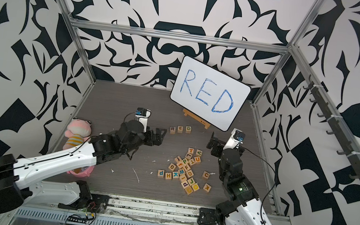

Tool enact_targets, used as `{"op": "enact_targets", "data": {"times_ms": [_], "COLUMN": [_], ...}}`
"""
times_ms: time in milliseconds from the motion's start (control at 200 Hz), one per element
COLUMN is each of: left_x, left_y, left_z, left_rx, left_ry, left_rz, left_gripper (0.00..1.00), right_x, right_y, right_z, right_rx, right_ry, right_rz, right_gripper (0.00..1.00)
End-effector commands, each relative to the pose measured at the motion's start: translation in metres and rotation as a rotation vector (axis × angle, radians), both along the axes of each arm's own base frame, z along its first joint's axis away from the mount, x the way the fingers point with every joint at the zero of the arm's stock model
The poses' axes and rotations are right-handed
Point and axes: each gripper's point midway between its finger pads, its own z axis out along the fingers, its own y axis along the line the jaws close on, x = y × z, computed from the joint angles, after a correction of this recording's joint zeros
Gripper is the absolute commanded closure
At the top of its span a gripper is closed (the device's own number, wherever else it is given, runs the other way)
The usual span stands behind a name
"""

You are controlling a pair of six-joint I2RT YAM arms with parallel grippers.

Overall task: Assemble the uppercase word "red" with letter blocks
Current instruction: Reset both arms

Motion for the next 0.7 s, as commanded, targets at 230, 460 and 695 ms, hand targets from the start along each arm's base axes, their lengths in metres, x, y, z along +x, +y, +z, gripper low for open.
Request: {"op": "enact_targets", "data": {"times_ms": [230, 460, 695], "left_x": [0.012, 0.037, 0.058], "left_y": [0.069, 0.143, 0.215], "left_z": [0.045, 0.019, -0.027], "left_rx": [0.186, 0.303, 0.355], "left_ry": [-0.443, -0.454, -0.377], "left_rz": [0.188, 0.443, 0.625], "left_gripper": [0.01, 0.0, 0.0], "right_x": [-0.011, -0.008, 0.001], "right_y": [-0.026, -0.014, -0.004], "right_z": [0.024, 0.002, -0.024], "right_rx": [-0.143, -0.304, -0.377], "right_ry": [-0.162, -0.202, -0.177], "right_rz": [-0.102, -0.025, 0.022], "right_gripper": [0.01, 0.01, 0.01]}}
